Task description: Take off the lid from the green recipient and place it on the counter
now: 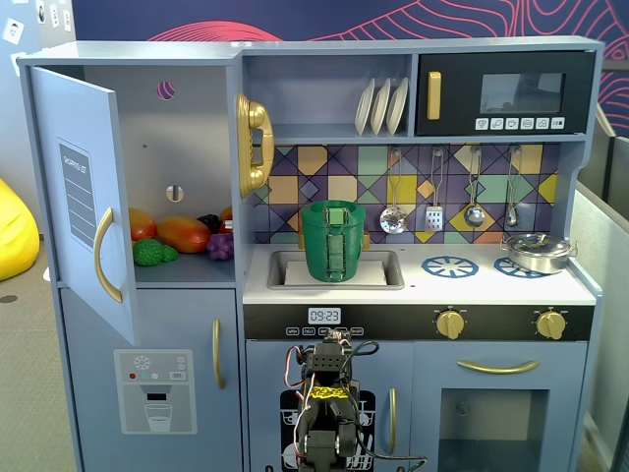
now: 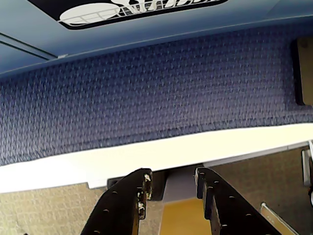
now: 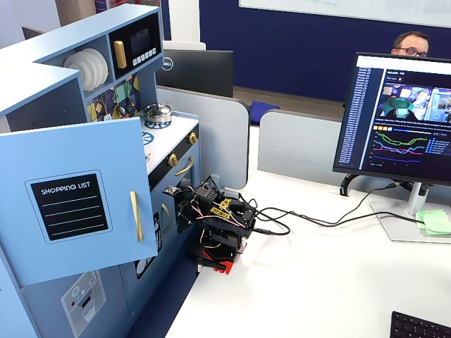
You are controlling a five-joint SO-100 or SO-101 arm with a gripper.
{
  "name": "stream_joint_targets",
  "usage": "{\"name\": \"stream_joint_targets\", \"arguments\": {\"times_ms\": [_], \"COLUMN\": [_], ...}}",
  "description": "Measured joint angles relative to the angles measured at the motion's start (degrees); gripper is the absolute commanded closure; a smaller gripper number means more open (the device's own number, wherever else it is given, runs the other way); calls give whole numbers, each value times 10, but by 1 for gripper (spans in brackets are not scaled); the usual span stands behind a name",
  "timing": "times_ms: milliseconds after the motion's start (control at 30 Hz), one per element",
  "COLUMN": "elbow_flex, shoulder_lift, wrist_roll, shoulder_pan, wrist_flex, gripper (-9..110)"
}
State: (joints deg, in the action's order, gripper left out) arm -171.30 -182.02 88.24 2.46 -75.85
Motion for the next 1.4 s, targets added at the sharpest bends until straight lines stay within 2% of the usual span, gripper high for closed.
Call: {"name": "stream_joint_targets", "arguments": {"times_ms": [167,400,467,733,1400], "elbow_flex": [99,306,365,511,628], "shoulder_lift": [4,71,106,237,460], "wrist_roll": [9,78,84,100,114], "shoulder_pan": [5,29,37,40,40], "wrist_flex": [73,264,303,402,513], "gripper": [99,74,71,70,73]}}
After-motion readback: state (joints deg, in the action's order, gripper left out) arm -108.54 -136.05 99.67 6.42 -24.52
